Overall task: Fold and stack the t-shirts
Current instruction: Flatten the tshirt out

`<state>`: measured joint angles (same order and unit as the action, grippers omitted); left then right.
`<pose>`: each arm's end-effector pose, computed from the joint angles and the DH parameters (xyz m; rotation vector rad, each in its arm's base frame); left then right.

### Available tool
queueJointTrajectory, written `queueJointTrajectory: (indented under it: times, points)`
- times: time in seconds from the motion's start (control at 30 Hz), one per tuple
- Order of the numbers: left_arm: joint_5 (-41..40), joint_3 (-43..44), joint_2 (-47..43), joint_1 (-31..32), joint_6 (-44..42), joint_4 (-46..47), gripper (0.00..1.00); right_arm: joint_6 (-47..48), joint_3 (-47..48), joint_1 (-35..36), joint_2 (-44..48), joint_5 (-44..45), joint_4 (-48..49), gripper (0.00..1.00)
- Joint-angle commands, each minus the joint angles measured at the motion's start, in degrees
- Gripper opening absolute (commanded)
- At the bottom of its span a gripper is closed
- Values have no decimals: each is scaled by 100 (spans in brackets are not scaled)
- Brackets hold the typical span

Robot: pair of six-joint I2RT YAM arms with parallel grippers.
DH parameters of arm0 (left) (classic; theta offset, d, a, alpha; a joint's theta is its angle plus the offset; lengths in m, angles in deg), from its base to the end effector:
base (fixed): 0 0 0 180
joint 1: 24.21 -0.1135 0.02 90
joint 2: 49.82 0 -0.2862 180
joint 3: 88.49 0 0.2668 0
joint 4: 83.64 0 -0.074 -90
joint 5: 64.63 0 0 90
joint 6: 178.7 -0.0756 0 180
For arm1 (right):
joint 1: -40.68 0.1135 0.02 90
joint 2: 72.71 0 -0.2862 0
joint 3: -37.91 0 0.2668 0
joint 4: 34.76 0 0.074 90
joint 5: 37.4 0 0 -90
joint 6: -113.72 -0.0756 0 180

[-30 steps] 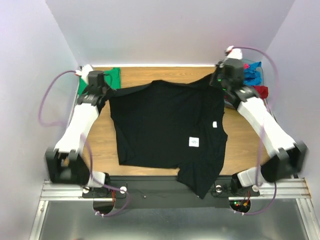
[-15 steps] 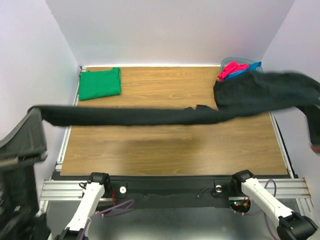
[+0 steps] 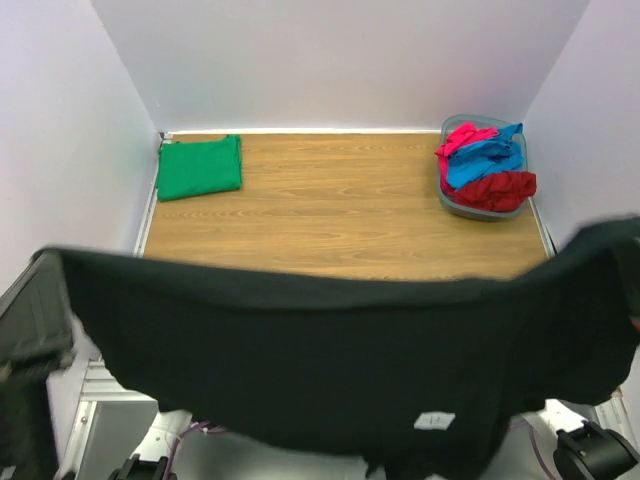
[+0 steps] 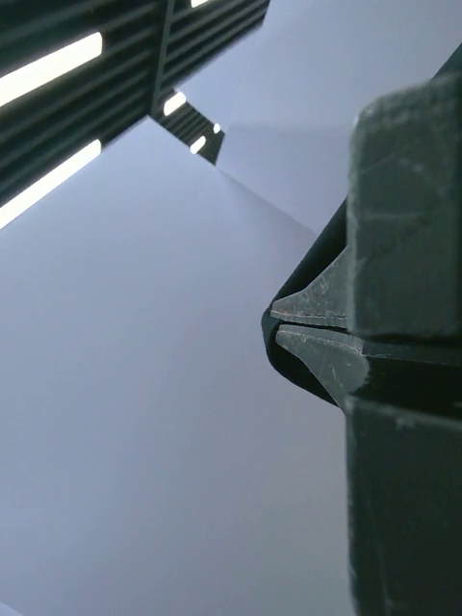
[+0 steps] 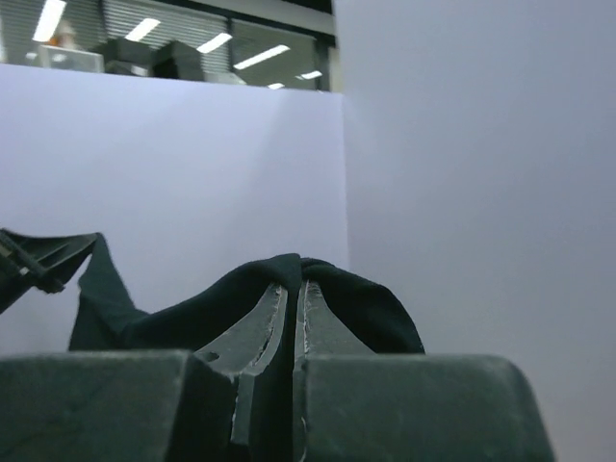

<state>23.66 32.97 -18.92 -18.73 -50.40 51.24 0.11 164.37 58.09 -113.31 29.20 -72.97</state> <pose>-0.1225 0.0140 0.6338 -0.2525 0.7549 -0.7128 -0.0867 0.0043 0.6718 -0.3601 0.7712 0.8245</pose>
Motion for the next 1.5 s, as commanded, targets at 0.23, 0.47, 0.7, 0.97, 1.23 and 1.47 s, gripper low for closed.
queueJointTrajectory:
  times: [0.23,0.47,0.7,0.97,1.23,1.47]
  points:
    - [-856,-3839,1585,-38,-130,2102,0,700,-2969,-45,-1563,2566,1226,0]
    - [-989,-4564,4500,-38,-174,3563,0,727,-4114,-45,-3890,3183,2642,0]
    - [-980,-2692,7773,-47,-253,2939,0,920,-2841,-89,-6599,3456,2714,0]
    - [-875,-2603,8037,-47,-394,3186,0,885,-2593,-89,-7103,3430,2697,0]
    - [-927,-3208,7616,-55,-359,3186,0,692,-3752,-89,-6100,3175,2679,0]
    - [-989,-3674,7150,-143,-306,3177,0,183,-5060,-89,-4890,2648,2618,0]
